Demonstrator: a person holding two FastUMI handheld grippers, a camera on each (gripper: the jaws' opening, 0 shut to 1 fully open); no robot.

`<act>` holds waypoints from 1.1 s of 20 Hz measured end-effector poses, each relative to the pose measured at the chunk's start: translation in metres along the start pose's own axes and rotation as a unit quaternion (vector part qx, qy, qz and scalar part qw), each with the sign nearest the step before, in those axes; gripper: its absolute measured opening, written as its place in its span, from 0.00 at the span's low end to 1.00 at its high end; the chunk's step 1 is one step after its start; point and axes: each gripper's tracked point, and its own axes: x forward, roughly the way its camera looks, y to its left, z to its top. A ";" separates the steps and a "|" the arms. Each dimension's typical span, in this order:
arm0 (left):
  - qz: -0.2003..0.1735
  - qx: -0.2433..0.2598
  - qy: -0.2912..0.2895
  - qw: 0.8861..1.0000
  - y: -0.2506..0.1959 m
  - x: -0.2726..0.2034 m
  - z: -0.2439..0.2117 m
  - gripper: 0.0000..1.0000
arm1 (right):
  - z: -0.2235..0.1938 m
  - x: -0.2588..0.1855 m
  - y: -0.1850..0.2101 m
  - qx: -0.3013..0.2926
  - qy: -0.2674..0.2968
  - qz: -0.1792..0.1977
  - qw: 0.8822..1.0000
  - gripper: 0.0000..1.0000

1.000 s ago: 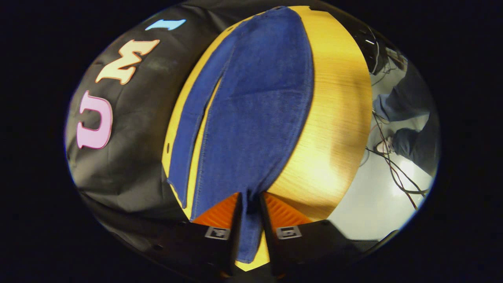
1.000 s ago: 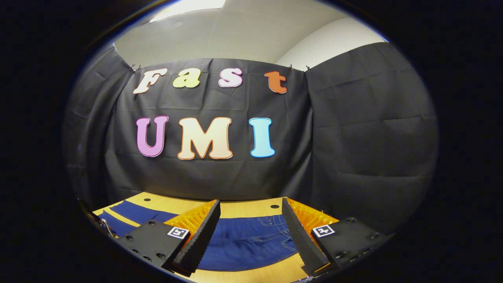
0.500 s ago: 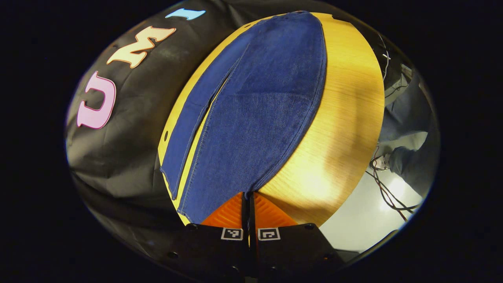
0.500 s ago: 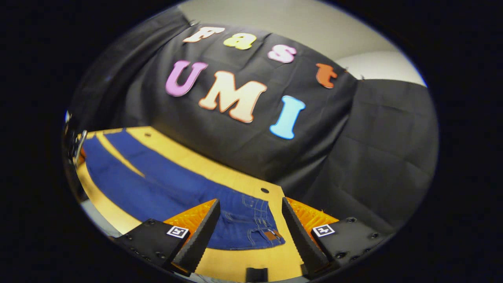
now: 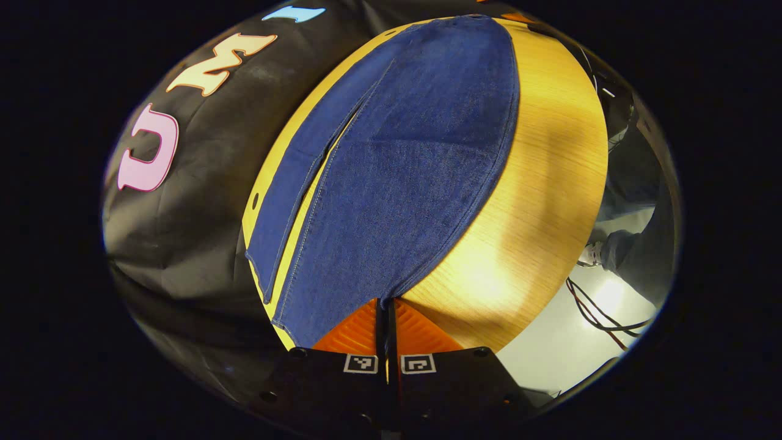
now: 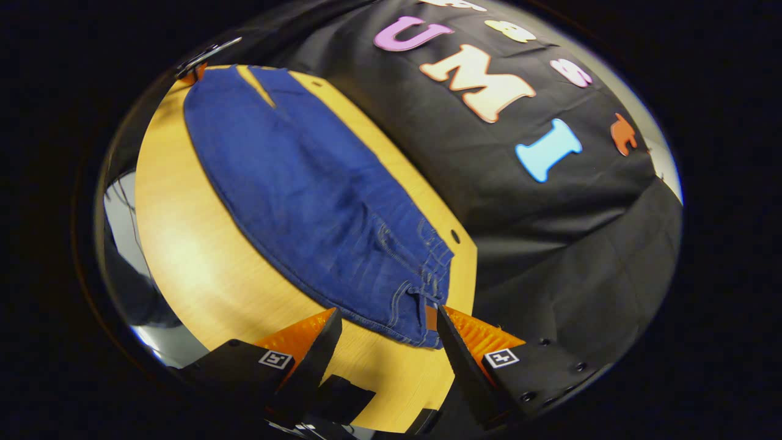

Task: Grasp the waist and the cuffs of the jeans and fold them to make the two legs overlap; first hold the waist and fold one-third of the jeans toward the cuffs, then hold the cuffs and fold the remaining one-third in the same direction to finish folding.

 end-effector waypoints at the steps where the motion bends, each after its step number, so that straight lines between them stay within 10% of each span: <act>1: -0.001 -0.002 0.002 1.000 0.000 0.001 0.001 0.00 | -0.001 0.007 0.006 -0.019 0.004 0.012 1.000 0.98; 8: -0.014 -0.029 0.019 0.999 0.002 0.003 -0.001 0.00 | -0.002 0.052 0.035 -0.138 0.024 0.077 0.987 0.83; 16: -0.012 -0.094 0.024 0.995 0.006 0.001 0.002 0.00 | -0.008 0.067 0.039 -0.117 0.031 0.078 0.990 0.03; 22: 0.063 -0.185 0.003 0.981 0.057 -0.020 0.028 0.00 | 0.039 0.051 -0.012 -0.033 -0.001 0.000 0.999 0.03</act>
